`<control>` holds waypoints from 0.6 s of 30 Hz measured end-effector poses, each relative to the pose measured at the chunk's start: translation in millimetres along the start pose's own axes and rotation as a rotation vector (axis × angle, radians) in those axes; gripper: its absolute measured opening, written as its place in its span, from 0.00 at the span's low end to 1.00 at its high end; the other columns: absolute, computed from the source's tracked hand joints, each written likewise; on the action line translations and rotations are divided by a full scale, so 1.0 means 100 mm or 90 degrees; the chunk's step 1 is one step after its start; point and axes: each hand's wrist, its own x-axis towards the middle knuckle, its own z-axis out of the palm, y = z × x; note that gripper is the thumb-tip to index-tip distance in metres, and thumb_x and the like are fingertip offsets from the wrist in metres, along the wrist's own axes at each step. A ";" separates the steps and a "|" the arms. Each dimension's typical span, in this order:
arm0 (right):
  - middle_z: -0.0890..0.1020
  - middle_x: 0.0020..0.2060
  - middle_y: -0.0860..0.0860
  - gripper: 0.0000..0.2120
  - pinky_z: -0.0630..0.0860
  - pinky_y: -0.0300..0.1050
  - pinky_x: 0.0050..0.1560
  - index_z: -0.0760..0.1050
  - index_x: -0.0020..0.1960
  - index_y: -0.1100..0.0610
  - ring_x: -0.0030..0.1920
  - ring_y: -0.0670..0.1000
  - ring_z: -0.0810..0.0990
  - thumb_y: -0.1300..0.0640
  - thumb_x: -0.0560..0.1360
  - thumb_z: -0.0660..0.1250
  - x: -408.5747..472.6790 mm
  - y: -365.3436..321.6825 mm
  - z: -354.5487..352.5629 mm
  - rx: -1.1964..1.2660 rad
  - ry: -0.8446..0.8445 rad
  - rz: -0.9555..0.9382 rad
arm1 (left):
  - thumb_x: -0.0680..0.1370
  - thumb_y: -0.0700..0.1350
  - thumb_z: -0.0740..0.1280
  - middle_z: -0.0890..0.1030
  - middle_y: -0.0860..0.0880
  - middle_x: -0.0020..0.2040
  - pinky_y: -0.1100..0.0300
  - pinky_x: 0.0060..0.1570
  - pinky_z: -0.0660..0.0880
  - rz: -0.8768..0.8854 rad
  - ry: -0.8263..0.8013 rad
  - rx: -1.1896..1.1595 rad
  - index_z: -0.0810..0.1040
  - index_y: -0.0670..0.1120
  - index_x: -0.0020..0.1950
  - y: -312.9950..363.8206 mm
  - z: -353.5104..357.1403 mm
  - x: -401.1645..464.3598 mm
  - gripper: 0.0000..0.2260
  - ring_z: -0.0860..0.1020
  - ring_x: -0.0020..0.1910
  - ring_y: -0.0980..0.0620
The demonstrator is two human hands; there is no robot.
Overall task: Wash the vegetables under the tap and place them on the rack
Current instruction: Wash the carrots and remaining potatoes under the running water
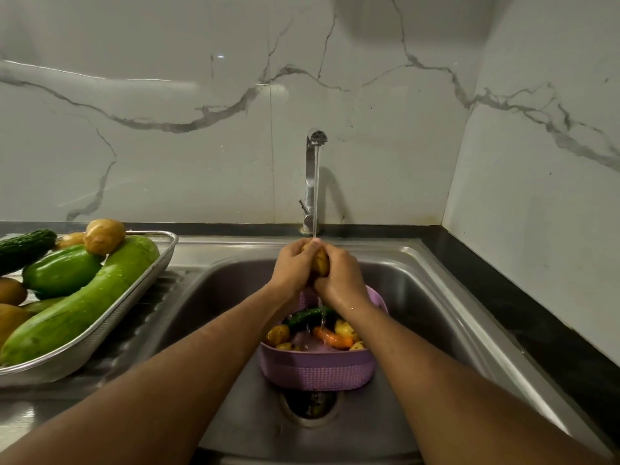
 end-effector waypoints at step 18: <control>0.81 0.59 0.55 0.25 0.80 0.43 0.52 0.72 0.73 0.55 0.61 0.55 0.80 0.66 0.78 0.71 0.04 0.09 -0.01 0.048 -0.045 0.083 | 0.83 0.46 0.66 0.79 0.45 0.59 0.48 0.59 0.81 0.002 -0.052 0.164 0.74 0.50 0.64 -0.11 -0.02 -0.01 0.10 0.79 0.58 0.47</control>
